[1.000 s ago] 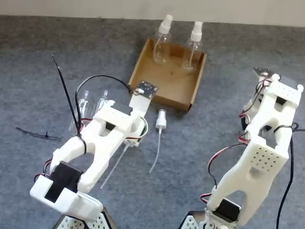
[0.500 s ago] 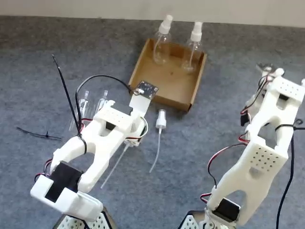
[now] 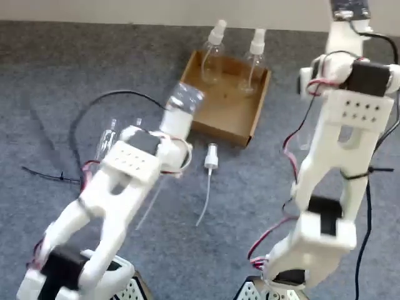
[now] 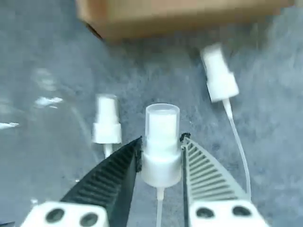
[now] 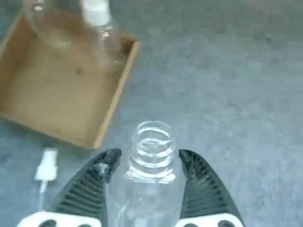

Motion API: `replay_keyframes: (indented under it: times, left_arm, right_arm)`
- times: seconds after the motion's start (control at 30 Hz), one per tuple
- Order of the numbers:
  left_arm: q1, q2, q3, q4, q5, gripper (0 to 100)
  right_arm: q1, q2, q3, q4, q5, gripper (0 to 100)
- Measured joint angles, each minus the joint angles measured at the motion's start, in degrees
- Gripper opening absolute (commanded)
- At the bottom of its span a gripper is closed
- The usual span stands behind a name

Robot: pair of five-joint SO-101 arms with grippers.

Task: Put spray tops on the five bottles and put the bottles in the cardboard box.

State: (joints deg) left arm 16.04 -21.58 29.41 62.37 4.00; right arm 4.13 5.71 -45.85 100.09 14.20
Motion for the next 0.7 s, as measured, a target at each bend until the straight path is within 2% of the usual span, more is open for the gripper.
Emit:
replay_keyframes:
  times: [0.13,0.3,0.43,0.57,0.7]
  left_arm:
    - [-4.31,-10.02,-10.46,6.86,-2.55,5]
    - [-5.19,-13.98,-26.9,13.54,-3.34,5]
    - [-5.45,-14.59,-35.08,13.71,-3.34,5]
    - [-5.63,-14.95,-39.38,11.6,-2.99,5]
    - [-5.54,-14.95,-39.74,4.75,-0.53,5]
  right_arm:
    - [-7.47,-12.04,13.19,-0.97,-2.99,0.3]
    - [-20.92,-26.81,34.73,-16.35,-7.21,0.3]
    - [-30.51,-37.54,58.02,-35.69,-8.97,0.3]
    - [-35.25,-45.98,79.3,-53.8,-9.23,0.4]
    - [-37.1,-50.9,93.01,-62.07,-9.23,0.4]
